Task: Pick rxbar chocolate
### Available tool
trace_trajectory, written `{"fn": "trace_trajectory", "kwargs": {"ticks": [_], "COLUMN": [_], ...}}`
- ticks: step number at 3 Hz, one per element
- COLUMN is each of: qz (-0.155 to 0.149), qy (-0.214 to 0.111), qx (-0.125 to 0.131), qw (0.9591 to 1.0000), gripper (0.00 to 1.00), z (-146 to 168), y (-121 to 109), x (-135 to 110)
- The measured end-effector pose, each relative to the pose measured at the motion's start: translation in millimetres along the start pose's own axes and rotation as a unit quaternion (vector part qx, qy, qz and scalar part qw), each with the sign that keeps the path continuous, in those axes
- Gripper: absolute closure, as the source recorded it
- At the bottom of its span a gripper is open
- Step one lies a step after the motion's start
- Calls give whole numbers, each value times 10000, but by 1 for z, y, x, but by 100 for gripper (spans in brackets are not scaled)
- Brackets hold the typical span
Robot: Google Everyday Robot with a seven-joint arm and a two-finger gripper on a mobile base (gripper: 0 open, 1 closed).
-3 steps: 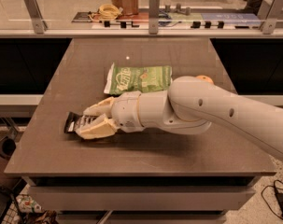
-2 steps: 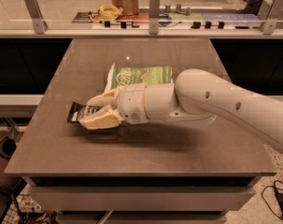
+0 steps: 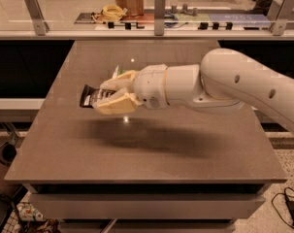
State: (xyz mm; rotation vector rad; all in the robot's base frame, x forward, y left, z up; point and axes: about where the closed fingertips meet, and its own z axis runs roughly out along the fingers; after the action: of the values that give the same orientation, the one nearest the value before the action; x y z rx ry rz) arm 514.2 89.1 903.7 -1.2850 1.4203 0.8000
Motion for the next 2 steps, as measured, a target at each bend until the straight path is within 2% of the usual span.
{"fn": "trace_trajectory", "kwargs": {"ticks": [2], "qz": [-553], "qy": [-59], "qx": [506], "qw": [9972], "gripper": [100], "z": [-61], "y": [-18], "x": [-55]}}
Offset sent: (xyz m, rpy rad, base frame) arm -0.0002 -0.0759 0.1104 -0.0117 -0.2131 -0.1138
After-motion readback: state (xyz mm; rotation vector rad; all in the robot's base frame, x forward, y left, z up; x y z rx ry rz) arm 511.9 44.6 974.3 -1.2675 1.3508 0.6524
